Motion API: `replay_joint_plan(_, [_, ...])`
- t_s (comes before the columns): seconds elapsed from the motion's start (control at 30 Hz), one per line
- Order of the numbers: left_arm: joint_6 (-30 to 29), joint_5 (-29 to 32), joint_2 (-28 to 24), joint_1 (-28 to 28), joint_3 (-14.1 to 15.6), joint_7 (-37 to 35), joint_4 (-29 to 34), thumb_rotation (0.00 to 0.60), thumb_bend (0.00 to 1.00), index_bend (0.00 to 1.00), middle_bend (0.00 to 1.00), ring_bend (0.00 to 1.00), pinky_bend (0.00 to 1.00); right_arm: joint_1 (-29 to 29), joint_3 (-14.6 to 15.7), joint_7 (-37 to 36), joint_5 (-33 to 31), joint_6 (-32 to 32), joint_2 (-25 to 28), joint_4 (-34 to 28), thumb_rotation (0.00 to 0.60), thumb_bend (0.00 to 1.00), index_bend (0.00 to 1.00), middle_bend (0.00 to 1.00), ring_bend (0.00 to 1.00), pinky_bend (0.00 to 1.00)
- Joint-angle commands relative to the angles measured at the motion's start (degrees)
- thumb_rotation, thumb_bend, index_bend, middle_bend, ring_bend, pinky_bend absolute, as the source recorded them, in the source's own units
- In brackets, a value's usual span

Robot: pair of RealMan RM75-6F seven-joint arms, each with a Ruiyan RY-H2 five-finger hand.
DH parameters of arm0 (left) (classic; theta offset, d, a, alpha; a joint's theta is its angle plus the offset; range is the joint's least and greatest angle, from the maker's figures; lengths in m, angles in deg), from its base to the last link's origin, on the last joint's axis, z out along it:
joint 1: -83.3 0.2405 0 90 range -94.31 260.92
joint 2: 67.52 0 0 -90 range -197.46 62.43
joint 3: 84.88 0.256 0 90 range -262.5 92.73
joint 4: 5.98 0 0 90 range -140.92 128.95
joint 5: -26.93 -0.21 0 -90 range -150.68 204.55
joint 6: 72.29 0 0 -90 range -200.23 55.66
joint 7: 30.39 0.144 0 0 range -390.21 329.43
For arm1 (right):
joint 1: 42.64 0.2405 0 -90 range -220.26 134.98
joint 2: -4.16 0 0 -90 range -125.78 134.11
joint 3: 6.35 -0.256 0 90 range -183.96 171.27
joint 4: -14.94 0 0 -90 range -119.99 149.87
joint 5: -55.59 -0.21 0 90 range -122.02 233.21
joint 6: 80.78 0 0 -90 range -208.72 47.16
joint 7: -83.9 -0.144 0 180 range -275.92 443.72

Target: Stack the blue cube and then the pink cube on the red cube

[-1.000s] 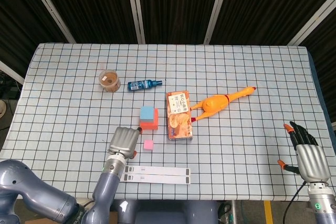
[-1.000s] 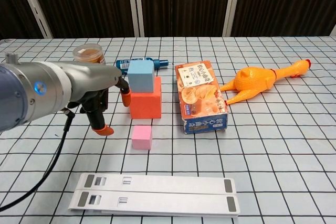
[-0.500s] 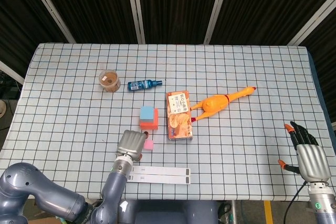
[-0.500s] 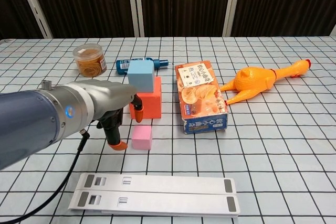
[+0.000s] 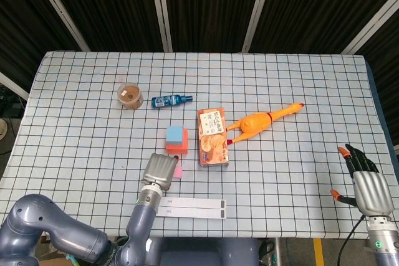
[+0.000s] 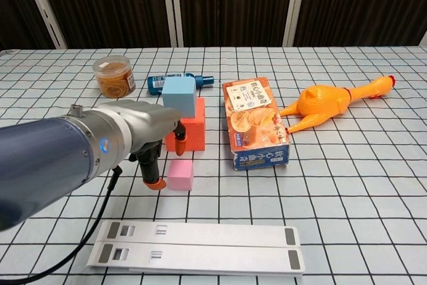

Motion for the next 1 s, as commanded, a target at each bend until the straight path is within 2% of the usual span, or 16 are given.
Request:
replay_joint_plan(0.03, [0.05, 0.00, 0.18, 0.07, -0.06, 0.28, -0.30, 0.600, 0.31, 0.31, 0.92, 0.75, 0.79, 0.00, 0.02, 0.00, -0.02, -0.04, -0.03, 0.00, 0.600, 0.16, 0.10, 0.07, 0.10, 0.21])
replay_joint_plan(1.0, [0.36, -1.98, 3.00, 0.58, -0.74, 2.65, -3.60, 0.600, 0.34, 0.31, 0.92, 0.75, 0.79, 0.59, 0.19, 0.11, -0.36, -1.35, -0.72, 0.69, 0.600, 0.16, 0.10, 0.07, 0.10, 0.21])
